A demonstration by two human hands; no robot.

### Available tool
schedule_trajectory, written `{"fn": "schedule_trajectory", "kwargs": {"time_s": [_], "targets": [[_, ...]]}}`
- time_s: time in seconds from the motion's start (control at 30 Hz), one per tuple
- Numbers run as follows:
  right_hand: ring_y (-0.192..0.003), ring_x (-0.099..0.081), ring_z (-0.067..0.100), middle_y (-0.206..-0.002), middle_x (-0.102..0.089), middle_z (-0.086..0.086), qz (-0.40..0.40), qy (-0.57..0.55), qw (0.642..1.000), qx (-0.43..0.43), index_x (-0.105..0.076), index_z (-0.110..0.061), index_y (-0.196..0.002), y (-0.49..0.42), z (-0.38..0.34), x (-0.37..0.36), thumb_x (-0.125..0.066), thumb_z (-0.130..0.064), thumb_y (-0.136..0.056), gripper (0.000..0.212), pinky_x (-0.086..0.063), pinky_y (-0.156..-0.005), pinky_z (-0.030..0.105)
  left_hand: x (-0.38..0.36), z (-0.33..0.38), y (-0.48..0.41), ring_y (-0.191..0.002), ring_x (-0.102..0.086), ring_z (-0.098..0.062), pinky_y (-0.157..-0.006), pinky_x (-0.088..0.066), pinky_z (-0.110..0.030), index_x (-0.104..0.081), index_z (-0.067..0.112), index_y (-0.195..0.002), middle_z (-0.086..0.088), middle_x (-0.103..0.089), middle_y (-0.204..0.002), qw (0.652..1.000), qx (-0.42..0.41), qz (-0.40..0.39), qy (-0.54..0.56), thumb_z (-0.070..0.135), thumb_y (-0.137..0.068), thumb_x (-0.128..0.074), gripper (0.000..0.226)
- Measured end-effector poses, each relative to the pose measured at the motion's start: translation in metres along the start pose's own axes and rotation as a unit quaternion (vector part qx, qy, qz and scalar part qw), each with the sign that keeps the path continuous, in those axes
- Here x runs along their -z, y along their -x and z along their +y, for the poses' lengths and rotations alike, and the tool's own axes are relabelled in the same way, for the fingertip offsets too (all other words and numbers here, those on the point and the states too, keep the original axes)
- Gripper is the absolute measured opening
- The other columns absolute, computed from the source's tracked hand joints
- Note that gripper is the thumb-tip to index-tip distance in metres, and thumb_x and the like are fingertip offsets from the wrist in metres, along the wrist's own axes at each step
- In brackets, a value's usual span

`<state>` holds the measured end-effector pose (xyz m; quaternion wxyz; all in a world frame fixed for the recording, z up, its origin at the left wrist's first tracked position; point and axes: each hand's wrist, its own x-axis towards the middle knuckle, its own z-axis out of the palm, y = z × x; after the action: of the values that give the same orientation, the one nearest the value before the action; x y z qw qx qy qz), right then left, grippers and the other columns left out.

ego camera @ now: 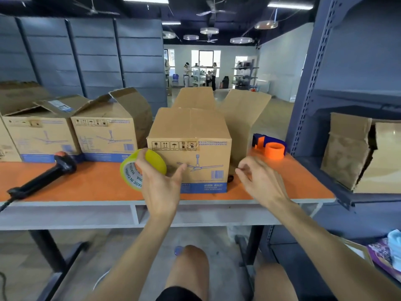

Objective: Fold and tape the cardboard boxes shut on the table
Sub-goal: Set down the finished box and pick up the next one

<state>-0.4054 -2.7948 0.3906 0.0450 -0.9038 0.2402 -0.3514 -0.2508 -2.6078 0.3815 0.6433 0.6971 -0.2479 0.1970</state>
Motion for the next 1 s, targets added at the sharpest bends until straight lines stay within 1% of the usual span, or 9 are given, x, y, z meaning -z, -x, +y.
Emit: {"fn": "schedule_trajectory", "kwargs": {"time_s": [0.1,0.23,0.3,0.4,0.6,0.7,0.8,0.9,1.0], "targets": [[-0.102,-0.064,0.028,-0.127,-0.056,0.003,-0.047,-0.017,0.993,-0.11,-0.044,-0.021,-0.123,-0.015,0.02,-0.008,-0.058,-0.041,-0.099,0.034,-0.046,-0.073,0.036,-0.007,-0.007,-0.01,-0.114,-0.055,-0.03,-0.083,-0.038,-0.034,-0.024,0.017,-0.145,-0.006,-0.053,-0.136,1.0,0.017,0.004,-0.014,0.034,-0.075,-0.089,0.097],[-0.132,-0.053,0.036,-0.149,-0.051,0.014,-0.126,-0.106,0.965,-0.205,-0.016,-0.013,-0.157,-0.042,0.033,-0.019,-0.06,-0.044,-0.098,0.08,-0.044,-0.104,0.044,-0.019,-0.019,-0.023,-0.119,-0.055,-0.033,-0.084,-0.038,-0.035,-0.021,0.023,-0.143,-0.011,-0.056,-0.137,0.999,0.036,0.003,-0.025,0.035,-0.075,-0.088,0.096],[-0.127,-0.057,0.037,-0.138,-0.061,0.015,-0.142,-0.119,0.956,-0.226,-0.028,-0.013,-0.153,-0.055,0.034,-0.029,-0.056,-0.048,-0.099,0.071,-0.047,-0.104,0.048,-0.024,-0.025,-0.03,-0.115,-0.056,-0.033,-0.082,-0.039,-0.036,-0.021,0.023,-0.142,-0.012,-0.063,-0.124,0.999,0.046,-0.004,-0.024,0.035,-0.076,-0.088,0.095],[-0.1,-0.067,0.036,-0.101,-0.071,0.014,-0.128,-0.061,0.963,-0.229,-0.063,-0.011,-0.107,-0.067,0.029,-0.041,-0.046,-0.055,-0.101,0.047,-0.056,-0.084,0.044,-0.028,-0.031,-0.039,-0.112,-0.055,-0.03,-0.083,-0.042,-0.038,-0.021,0.021,-0.142,-0.011,-0.066,-0.115,0.998,0.051,-0.015,-0.025,0.034,-0.077,-0.086,0.093],[-0.086,-0.069,0.039,-0.086,-0.07,0.017,-0.073,0.051,0.988,-0.129,-0.064,-0.009,-0.086,-0.069,0.001,-0.046,-0.046,-0.038,-0.101,0.037,-0.052,-0.069,0.037,-0.037,-0.029,-0.047,-0.096,-0.048,-0.015,-0.078,-0.037,-0.032,-0.027,0.017,-0.141,0.026,-0.048,-0.093,0.999,0.016,0.006,-0.037,0.028,-0.076,-0.087,0.089],[-0.091,-0.067,0.041,-0.093,-0.071,0.019,-0.095,0.058,0.988,-0.103,-0.063,-0.012,-0.087,-0.068,-0.013,-0.044,-0.049,-0.041,-0.098,0.034,-0.05,-0.07,0.038,-0.042,-0.028,-0.058,-0.107,-0.051,-0.02,-0.082,-0.036,-0.032,-0.027,0.015,-0.14,0.005,-0.055,-0.118,0.999,0.009,-0.001,-0.037,0.028,-0.076,-0.087,0.089],[-0.093,-0.068,0.036,-0.098,-0.074,0.011,-0.173,-0.009,0.98,-0.099,-0.063,-0.017,-0.09,-0.059,-0.01,-0.043,-0.05,-0.042,-0.098,0.029,-0.056,-0.075,0.039,-0.042,-0.03,-0.065,-0.106,-0.05,-0.021,-0.083,-0.037,-0.033,-0.026,0.016,-0.14,0.0,-0.054,-0.122,0.999,0.014,-0.009,-0.035,0.029,-0.078,-0.085,0.087],[-0.112,-0.067,0.025,-0.125,-0.07,-0.003,-0.201,-0.05,0.975,-0.08,-0.064,-0.024,-0.119,-0.047,-0.003,-0.044,-0.056,-0.037,-0.097,0.026,-0.056,-0.093,0.042,-0.039,-0.038,-0.064,-0.104,-0.046,-0.013,-0.084,-0.035,-0.032,-0.026,0.014,-0.141,0.006,-0.049,-0.119,0.999,0.031,-0.002,-0.03,0.028,-0.079,-0.085,0.087],[-0.118,-0.064,0.02,-0.132,-0.067,-0.008,-0.194,-0.071,0.975,-0.076,-0.053,-0.027,-0.133,-0.039,-0.001,-0.048,-0.062,-0.034,-0.095,0.04,-0.055,-0.097,0.04,-0.035,-0.049,-0.06,-0.109,-0.054,-0.024,-0.084,-0.038,-0.036,-0.026,0.015,-0.14,-0.003,-0.057,-0.125,0.997,0.062,-0.011,-0.037,0.032,-0.08,-0.084,0.085]]}}
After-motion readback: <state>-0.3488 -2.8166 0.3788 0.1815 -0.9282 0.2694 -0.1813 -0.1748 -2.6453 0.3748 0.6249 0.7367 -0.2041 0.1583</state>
